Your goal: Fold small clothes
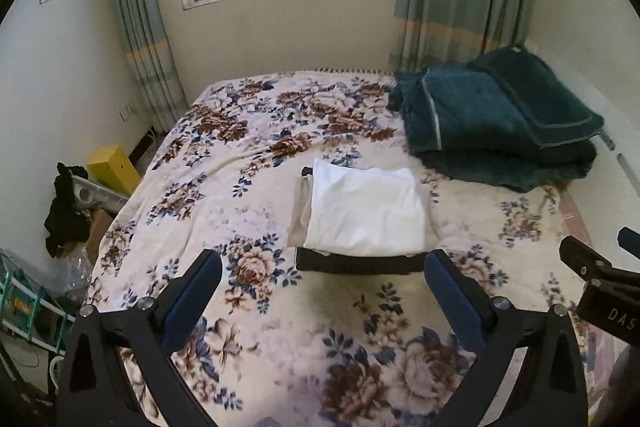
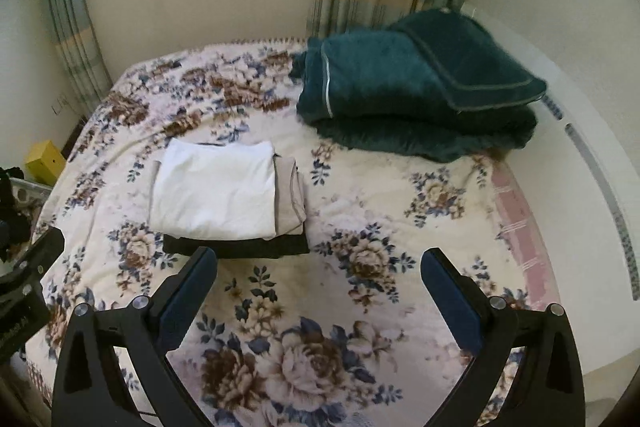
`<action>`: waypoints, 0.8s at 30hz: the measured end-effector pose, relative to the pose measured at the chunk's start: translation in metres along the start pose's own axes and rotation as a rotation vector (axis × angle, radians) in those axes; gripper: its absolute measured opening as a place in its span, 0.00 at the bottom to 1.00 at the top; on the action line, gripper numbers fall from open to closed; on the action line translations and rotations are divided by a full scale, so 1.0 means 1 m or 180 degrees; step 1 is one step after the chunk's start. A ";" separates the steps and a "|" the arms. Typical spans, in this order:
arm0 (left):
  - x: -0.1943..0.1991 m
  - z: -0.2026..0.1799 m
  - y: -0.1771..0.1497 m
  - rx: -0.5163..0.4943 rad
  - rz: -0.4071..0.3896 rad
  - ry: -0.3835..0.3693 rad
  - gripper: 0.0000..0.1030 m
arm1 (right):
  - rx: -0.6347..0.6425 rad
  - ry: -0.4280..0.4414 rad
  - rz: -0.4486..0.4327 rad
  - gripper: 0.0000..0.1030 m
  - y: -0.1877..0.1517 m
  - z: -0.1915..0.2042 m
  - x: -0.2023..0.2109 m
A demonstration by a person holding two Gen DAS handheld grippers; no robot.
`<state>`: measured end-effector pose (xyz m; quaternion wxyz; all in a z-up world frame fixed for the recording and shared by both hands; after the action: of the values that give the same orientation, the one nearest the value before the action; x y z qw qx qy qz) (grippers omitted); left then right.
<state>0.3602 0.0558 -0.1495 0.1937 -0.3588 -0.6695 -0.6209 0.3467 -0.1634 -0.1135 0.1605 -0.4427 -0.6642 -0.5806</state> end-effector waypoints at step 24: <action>0.193 -0.053 -0.016 0.0048 -0.0044 -0.0026 1.00 | -0.0078 0.0168 -0.0465 1.00 -0.041 -0.108 0.264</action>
<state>0.2097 0.0508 -0.0168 0.1894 -0.3551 -0.6775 -0.6157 0.1353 -0.1535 0.0819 0.1298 -0.3796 -0.6831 -0.6102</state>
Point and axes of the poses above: each gripper's, at about its wrist camera, not at the fingertips, and x roughly against the way its jaws point, z to its left, y to its top, the point moved 2 cm from there along -x, roughly the way its jaws point, and after that the axes turned 12 degrees about -y, right-handed, at the moved point
